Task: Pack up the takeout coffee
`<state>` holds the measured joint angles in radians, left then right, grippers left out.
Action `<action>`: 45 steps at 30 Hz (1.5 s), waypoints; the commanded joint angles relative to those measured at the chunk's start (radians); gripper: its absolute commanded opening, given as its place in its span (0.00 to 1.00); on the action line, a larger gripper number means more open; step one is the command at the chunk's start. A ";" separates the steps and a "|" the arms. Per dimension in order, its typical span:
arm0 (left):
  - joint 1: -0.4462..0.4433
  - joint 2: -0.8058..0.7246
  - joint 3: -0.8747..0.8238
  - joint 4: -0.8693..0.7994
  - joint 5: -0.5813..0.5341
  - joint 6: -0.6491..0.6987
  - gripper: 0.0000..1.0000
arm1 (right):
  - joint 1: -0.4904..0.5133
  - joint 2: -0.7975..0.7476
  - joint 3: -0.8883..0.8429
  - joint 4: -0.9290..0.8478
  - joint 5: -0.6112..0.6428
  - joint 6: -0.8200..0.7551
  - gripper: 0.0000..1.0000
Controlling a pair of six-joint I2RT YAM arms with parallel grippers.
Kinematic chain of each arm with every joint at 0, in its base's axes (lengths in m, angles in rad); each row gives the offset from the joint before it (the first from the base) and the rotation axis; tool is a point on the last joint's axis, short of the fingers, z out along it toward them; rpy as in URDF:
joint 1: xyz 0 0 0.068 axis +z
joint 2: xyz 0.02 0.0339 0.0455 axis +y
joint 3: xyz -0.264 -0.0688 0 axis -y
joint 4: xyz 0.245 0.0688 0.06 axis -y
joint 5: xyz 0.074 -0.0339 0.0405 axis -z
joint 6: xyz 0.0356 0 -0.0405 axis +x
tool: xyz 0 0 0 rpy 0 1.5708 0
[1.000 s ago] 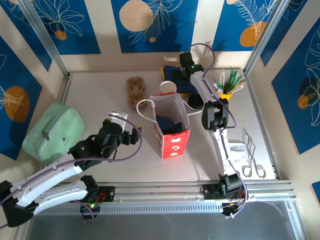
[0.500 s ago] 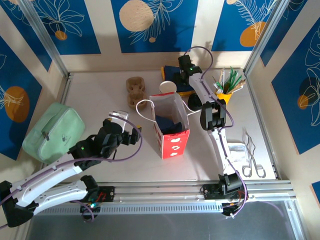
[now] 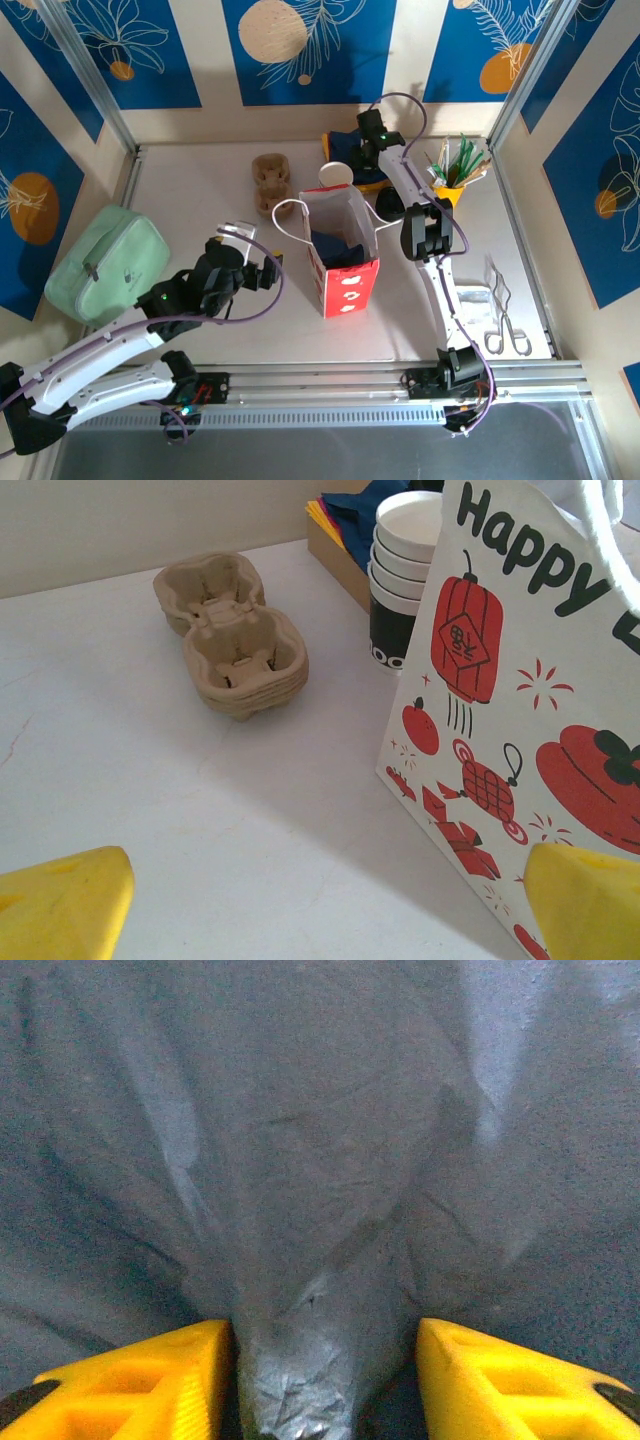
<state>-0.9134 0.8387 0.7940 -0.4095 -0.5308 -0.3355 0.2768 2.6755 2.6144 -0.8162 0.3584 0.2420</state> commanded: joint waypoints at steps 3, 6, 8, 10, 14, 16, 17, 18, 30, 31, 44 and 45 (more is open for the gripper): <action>0.011 -0.003 0.033 -0.019 0.021 -0.017 1.00 | -0.003 -0.056 0.035 -0.057 -0.047 -0.008 0.49; 0.011 -0.004 0.033 -0.022 0.018 -0.018 1.00 | -0.007 -0.067 0.038 -0.061 -0.051 -0.006 0.45; 0.011 -0.002 0.034 -0.022 0.019 -0.025 1.00 | -0.005 -0.075 0.038 -0.061 -0.057 -0.009 0.42; 0.010 -0.002 0.038 -0.020 0.025 -0.027 1.00 | -0.004 -0.080 0.038 -0.058 -0.056 -0.016 0.40; 0.011 0.005 0.048 -0.026 0.022 -0.024 1.00 | -0.006 -0.085 0.050 -0.071 -0.057 -0.015 0.35; 0.011 0.006 0.048 -0.025 0.021 -0.024 1.00 | -0.006 -0.092 0.053 -0.075 -0.057 -0.014 0.34; 0.011 0.007 0.048 -0.025 0.023 -0.023 1.00 | -0.006 -0.096 0.053 -0.075 -0.057 -0.013 0.33; 0.011 0.007 0.048 -0.026 0.023 -0.023 1.00 | -0.005 -0.102 0.055 -0.075 -0.060 -0.013 0.32; 0.011 0.004 0.045 -0.031 0.020 -0.026 1.00 | -0.013 -0.155 0.059 -0.092 -0.085 -0.002 0.22; 0.011 0.004 0.045 -0.031 0.020 -0.026 1.00 | -0.015 -0.161 0.058 -0.093 -0.088 -0.001 0.21; 0.011 -0.004 0.045 -0.031 0.026 -0.039 1.00 | -0.021 -0.300 0.069 -0.156 -0.147 0.035 0.09; 0.010 -0.004 0.045 -0.028 0.027 -0.038 1.00 | -0.020 -0.313 0.073 -0.163 -0.156 0.037 0.09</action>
<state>-0.9134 0.8463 0.8127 -0.4320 -0.5163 -0.3595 0.2596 2.4443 2.6389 -0.9443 0.2459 0.2623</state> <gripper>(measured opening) 0.999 0.090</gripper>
